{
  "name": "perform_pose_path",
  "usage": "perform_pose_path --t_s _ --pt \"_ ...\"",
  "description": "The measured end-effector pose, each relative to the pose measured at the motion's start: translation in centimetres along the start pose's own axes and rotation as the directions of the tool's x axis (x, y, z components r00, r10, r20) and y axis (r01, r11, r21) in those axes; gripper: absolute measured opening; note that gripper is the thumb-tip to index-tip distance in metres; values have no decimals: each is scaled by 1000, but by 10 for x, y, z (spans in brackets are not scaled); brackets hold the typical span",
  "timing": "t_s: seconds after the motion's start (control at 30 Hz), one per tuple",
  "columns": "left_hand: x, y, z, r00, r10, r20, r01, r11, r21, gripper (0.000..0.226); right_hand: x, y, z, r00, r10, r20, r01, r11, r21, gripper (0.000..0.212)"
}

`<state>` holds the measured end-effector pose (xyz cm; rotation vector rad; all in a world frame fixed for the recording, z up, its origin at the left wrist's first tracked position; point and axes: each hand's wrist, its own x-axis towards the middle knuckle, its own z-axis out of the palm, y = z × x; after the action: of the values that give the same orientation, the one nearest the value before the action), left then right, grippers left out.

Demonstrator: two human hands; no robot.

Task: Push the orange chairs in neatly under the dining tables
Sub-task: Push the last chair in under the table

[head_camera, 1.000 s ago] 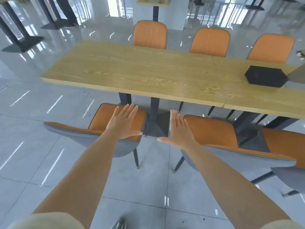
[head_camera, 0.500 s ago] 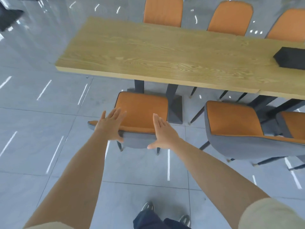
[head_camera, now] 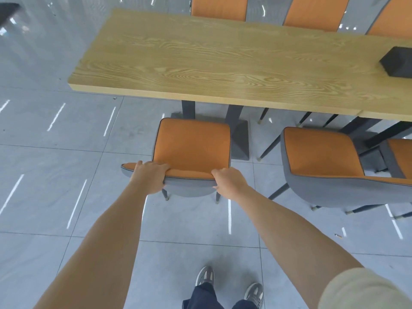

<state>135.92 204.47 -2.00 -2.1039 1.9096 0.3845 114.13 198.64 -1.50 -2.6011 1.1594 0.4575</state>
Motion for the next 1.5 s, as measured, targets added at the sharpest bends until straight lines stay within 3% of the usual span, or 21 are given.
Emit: perform_pose_path --t_s 0.27,0.43,0.53,0.73,0.97,1.2,1.3,1.5 --pt "-8 23 2 1000 16 -1 -16 999 -36 43 -11 17 5 999 13 33 -13 1000 -15 25" --pt "-6 37 0 999 37 7 -37 999 -36 42 -24 28 8 998 44 33 -43 999 -17 48" --pt "1 54 -2 998 58 0 -58 998 -30 40 -32 42 6 996 79 37 -79 997 7 28" --pt "13 69 -9 999 46 -9 -46 999 -16 37 -33 58 1 996 90 -22 -87 992 94 13" --pt "5 74 -5 999 34 -29 -34 999 11 41 -42 55 13 984 121 -131 -117 993 35 28" --pt "-5 86 -13 991 115 -62 -122 986 -114 95 -61 55 12 969 230 -95 -224 972 73 81" --pt "-8 107 -16 979 170 -112 -183 976 -120 92 -78 61 9 964 265 -19 -259 955 143 87" --pt "6 169 -33 923 314 -223 -329 944 -31 73 -121 90 2 919 387 -73 -366 907 208 81"
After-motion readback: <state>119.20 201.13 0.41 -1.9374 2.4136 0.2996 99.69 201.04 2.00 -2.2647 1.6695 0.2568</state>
